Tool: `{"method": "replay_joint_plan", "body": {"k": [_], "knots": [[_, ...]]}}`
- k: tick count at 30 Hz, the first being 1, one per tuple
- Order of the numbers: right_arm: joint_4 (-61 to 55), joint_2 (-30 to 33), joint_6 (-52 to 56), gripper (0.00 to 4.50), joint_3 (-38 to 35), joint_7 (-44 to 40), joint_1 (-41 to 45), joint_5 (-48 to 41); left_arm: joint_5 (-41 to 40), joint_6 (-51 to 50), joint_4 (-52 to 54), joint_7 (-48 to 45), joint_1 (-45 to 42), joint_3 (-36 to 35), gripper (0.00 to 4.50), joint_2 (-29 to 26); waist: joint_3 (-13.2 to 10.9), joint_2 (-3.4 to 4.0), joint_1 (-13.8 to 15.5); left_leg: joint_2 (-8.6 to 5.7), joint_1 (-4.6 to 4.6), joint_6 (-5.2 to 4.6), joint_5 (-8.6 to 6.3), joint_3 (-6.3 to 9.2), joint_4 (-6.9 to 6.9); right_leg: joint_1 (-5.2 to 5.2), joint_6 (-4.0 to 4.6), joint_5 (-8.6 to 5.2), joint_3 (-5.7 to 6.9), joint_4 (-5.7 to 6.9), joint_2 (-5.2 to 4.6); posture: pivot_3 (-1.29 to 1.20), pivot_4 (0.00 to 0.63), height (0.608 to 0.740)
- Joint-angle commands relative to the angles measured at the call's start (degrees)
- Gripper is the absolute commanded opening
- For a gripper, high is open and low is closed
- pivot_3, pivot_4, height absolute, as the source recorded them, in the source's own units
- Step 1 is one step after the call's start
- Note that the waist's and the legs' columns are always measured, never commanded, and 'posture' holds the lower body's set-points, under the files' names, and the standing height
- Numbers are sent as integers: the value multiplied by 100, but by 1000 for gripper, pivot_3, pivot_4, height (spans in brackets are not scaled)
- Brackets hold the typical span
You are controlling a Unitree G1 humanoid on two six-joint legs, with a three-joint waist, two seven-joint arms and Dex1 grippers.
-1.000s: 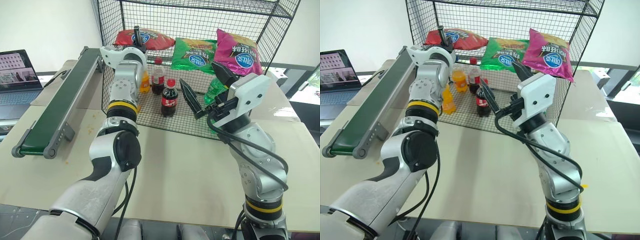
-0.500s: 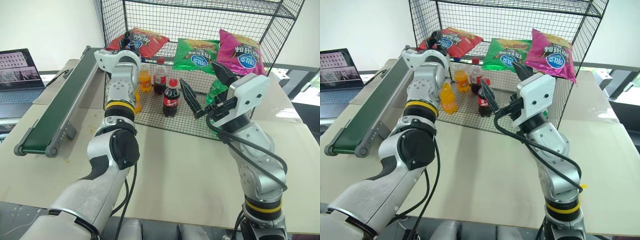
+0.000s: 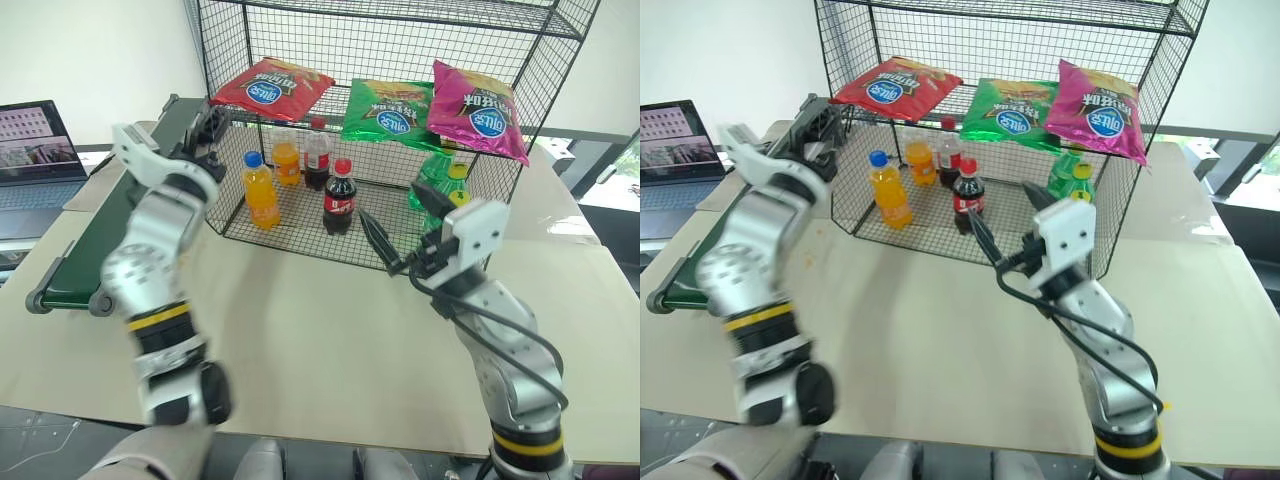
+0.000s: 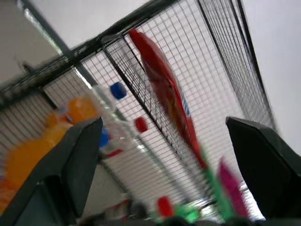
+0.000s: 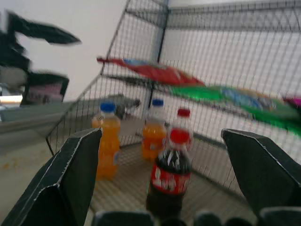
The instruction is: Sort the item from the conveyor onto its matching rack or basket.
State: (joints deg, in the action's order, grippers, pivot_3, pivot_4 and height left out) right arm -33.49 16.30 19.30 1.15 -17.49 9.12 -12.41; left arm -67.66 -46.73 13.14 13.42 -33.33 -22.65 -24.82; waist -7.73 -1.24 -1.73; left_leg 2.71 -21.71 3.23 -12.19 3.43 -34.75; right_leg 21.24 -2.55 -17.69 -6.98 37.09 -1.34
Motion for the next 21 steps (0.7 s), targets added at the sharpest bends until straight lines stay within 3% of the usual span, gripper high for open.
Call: {"method": "replay_joint_plan", "body": {"k": [1,5,10,21], "knots": [[-18,-188,-146,4500,-176,162,-290,-71,1671,381,833,-1611,1549,1223,4434,-1081,-8,20,-31,0,3,3,2,-1,4,-2,3,-2,1,-1,-1,0,150,740],[247,-478,-320,4500,-147,417,-878,105,3179,1722,563,-2272,2646,1911,4434,-1079,-15,9,27,1,0,9,5,-3,8,-1,17,-9,8,-6,-5,0,150,740],[526,-627,-565,4500,-58,649,-1383,491,4097,2595,-156,-2484,2736,2176,4434,-429,-14,5,75,2,-21,4,8,-7,-8,7,16,-9,4,-13,-5,0,150,740],[632,-617,-903,4500,-105,679,-1602,755,4701,3042,-812,-3183,2385,2152,4434,69,-12,7,47,2,-25,-13,-3,-10,-1,9,14,-10,2,-13,-4,0,150,740]]}}
